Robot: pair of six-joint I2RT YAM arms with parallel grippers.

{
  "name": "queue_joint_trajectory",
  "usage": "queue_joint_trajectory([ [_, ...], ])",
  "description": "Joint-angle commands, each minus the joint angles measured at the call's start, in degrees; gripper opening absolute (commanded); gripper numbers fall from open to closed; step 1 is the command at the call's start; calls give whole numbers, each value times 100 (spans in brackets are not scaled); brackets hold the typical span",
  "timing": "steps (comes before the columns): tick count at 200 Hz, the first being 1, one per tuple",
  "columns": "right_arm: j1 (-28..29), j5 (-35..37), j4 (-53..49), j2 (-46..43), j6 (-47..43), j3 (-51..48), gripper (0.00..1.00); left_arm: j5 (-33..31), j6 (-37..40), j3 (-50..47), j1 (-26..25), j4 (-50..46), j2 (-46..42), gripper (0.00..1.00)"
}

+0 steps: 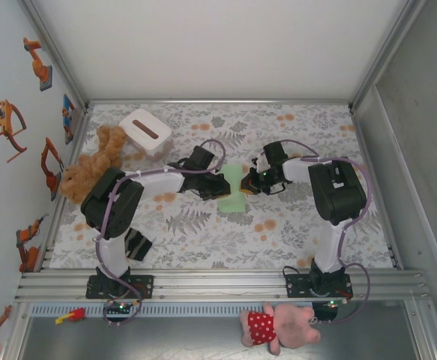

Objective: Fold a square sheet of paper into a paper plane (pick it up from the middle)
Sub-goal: First fold the square sheet of paper in half at the center of the table.

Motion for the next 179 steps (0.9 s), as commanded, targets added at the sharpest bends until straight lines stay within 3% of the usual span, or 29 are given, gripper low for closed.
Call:
queue_joint_trajectory([
  [1,-37,1493,-601,658,-15,-270,0,100,-133,172,30,-26,278,12],
  [46,-36,1661,-636,677,19,-265,0,317,-162,-317,62,61,377,11],
  [84,-44,1873,-741,693,7,-264,0,187,208,-463,128,-540,358,12],
  [134,-51,1933,-742,684,21,-279,0,-126,473,-1162,453,-987,-347,12],
  [179,-48,1898,-718,670,43,-281,0,-160,247,-816,185,-592,-903,12],
])
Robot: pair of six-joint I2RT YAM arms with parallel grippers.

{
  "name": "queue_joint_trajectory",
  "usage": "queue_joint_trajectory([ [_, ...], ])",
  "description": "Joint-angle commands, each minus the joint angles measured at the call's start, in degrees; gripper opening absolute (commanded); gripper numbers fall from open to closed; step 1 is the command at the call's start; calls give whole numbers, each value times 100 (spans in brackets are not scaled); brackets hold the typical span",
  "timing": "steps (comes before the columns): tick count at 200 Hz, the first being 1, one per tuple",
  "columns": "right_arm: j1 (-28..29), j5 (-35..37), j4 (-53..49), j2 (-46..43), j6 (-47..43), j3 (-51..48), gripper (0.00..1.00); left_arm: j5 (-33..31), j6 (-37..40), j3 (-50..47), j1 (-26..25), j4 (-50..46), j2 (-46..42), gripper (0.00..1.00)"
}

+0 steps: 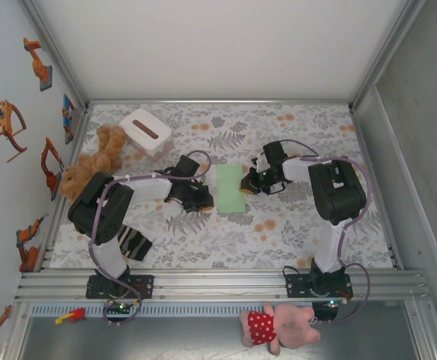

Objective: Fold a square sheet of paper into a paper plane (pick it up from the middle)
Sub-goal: First fold the square sheet of paper in half at the center of the table.

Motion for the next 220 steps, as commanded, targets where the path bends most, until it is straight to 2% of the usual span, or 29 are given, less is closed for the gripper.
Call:
queue_joint_trajectory([
  [1,-41,1852,-644,653,39,-329,0,-122,-12,259,-169,-24,-210,12],
  [28,-44,1843,-633,675,54,-342,0,-24,-268,618,-320,446,178,12],
  [53,-45,1834,-621,686,53,-347,0,8,-331,938,-432,383,652,12],
  [98,-45,1834,-608,678,55,-361,0,114,-381,532,-452,430,853,12],
  [119,-40,1834,-632,667,55,-354,0,79,-294,-12,-475,352,724,12],
  [156,-47,1826,-639,626,75,-333,0,-377,-49,-558,-412,-215,333,12],
  [195,-47,1773,-641,579,62,-331,0,-492,190,-284,-405,-612,-225,12],
  [220,-45,1511,-471,385,106,-294,0,-551,231,-5,-356,-454,-663,13],
])
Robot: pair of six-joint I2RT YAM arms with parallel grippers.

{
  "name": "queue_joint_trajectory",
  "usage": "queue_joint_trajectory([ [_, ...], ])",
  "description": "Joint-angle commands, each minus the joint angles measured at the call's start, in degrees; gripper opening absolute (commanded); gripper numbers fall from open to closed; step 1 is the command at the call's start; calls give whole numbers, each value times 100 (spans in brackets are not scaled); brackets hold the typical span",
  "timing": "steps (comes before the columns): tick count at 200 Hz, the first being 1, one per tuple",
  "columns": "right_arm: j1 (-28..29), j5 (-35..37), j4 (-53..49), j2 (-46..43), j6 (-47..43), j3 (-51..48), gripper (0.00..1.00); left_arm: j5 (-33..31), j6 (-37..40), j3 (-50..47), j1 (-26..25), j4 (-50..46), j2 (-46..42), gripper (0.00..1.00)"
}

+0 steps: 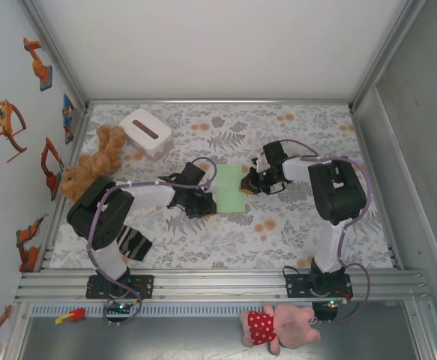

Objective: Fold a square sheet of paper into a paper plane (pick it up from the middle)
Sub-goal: First fold the square sheet of paper in half at the center of the table.

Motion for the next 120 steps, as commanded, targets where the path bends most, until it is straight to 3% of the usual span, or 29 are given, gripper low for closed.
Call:
queue_joint_trajectory([
  [1,-46,1484,-458,389,107,-285,0,-196,232,265,62,-436,-435,13],
  [45,-28,562,144,-230,419,180,0,-221,-377,554,277,671,-120,19],
  [63,-31,359,329,-576,535,251,7,-142,-585,838,296,1022,242,24],
  [120,-43,1049,-96,-1544,367,-314,28,-185,-851,1428,424,1308,1070,29],
])
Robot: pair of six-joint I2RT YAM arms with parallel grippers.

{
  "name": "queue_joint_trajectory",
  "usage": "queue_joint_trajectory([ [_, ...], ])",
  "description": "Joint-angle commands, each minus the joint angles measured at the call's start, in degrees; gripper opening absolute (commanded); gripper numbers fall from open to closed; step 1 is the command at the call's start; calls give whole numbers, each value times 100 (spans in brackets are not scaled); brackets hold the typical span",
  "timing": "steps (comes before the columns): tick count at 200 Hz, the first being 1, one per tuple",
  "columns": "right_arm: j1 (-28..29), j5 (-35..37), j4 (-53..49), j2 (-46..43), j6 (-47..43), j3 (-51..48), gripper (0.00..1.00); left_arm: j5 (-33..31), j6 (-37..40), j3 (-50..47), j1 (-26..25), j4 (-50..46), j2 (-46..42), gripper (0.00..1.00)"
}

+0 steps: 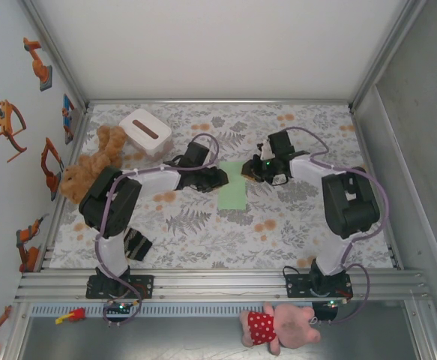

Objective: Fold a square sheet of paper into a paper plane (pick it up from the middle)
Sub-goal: First fold the square sheet of paper in half at the center of the table, then fold the triangle a second time at the center of the table.

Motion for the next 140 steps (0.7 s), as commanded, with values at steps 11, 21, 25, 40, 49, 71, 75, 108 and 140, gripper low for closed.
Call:
queue_joint_trajectory([
  [11,-32,591,-345,-565,-43,-542,31,-22,-272,253,167,238,280,29],
  [21,-33,565,-368,-638,-10,-671,42,50,-283,344,184,264,358,29],
  [25,-35,536,-367,-664,7,-713,43,70,-280,389,183,242,401,29],
  [40,-30,519,-369,-770,100,-882,44,145,-348,612,181,76,547,29],
  [49,-30,476,-296,-839,164,-991,44,179,-387,734,182,-6,635,29],
  [71,-33,377,-112,-888,345,-1164,43,41,-380,995,181,-315,813,29],
  [75,-37,363,-75,-888,372,-1195,43,15,-373,1028,186,-353,841,29],
  [108,-34,316,115,-844,537,-1378,41,-170,-342,1338,185,-921,1104,29],
  [140,-20,237,191,-825,658,-1509,40,-343,-492,1364,189,-1240,1229,29],
])
